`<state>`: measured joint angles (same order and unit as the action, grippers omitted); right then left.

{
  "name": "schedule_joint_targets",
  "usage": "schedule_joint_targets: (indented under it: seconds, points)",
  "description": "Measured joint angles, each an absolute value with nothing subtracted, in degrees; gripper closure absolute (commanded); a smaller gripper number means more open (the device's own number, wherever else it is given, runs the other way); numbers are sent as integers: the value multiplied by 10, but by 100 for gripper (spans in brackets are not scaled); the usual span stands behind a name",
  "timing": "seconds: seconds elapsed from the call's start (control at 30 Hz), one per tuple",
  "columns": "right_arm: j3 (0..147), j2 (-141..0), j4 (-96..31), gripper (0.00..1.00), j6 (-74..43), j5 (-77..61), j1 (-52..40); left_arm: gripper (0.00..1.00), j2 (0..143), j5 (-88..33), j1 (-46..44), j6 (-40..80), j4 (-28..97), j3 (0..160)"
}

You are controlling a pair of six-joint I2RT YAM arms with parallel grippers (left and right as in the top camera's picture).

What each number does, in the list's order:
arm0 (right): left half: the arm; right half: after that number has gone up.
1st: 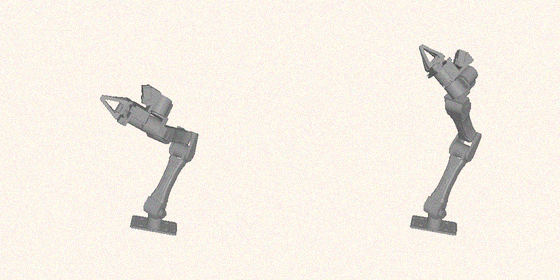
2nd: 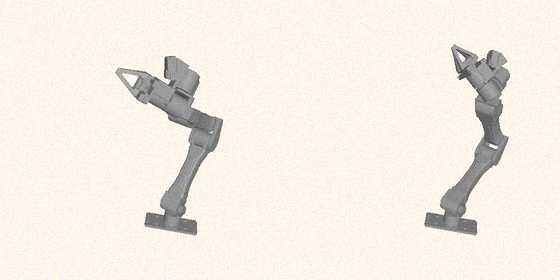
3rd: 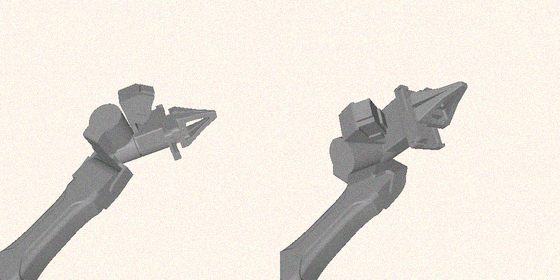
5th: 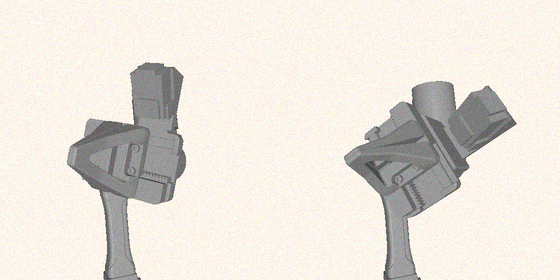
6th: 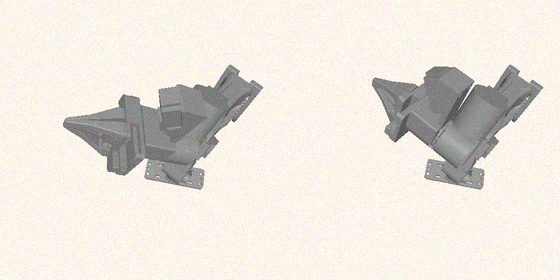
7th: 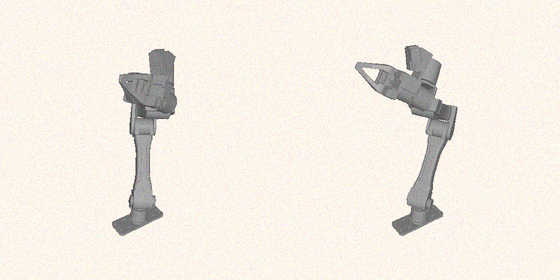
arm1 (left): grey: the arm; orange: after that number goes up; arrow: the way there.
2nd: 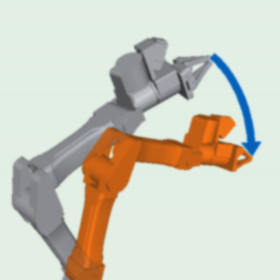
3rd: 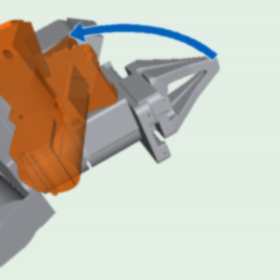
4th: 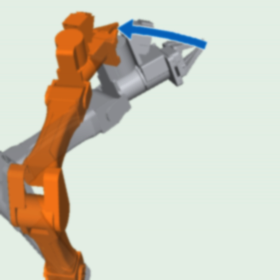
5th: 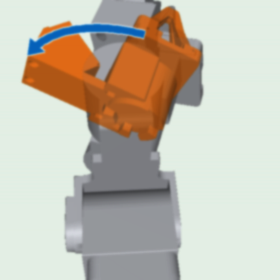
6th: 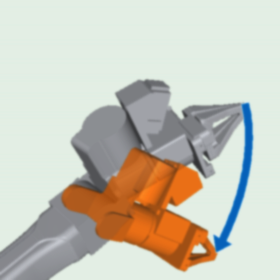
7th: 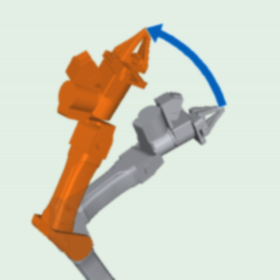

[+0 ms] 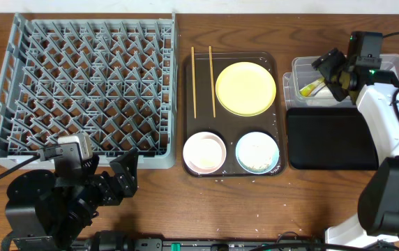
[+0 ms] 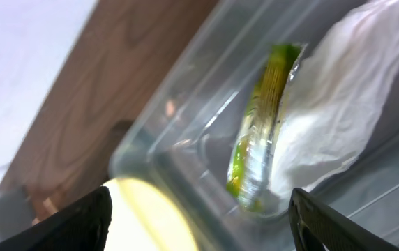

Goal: Sort waste into correct bins and load items into the dishwasher
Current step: 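Grasp the pink bowl with right gripper and lift it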

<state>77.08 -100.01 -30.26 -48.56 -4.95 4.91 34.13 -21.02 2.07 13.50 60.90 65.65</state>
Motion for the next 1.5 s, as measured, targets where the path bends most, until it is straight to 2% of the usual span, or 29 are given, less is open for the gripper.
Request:
schedule_joint_targets:
  seconds: [0.2, 0.33, 0.63, 1.0, 1.03, 1.2, 1.33, 1.43, 1.5]
  points:
    - [771, -908, -316, 27, -404, -70, 10, 8, 341, -210, 21, 135, 609, 656]
    - [772, -854, -341, 28, -293, -85, -67, 8, 341, -210, 21, 135, 609, 656]
    - [772, -897, -448, 47, -138, -106, -220, 8, 341, -210, 21, 135, 602, 656]
    - [771, -939, -502, 48, 1, -153, -318, 8, 341, -209, 21, 135, 525, 656]
    - [771, -943, -501, 51, 8, -157, -326, 2, 341, -208, 21, 135, 515, 656]
    - [771, -990, -501, 66, 21, -166, -352, 2, 341, -196, 21, 136, 489, 656]
    - [768, -1040, -501, 74, 17, -164, -368, 2, 341, -181, 21, 137, 490, 656]
    - [766, -1061, -499, 88, 9, -146, -373, 2, 341, -176, 21, 137, 491, 656]
    - [764, -1062, -498, 94, -1, -132, -374, 2, 341, -176, 21, 137, 491, 656]
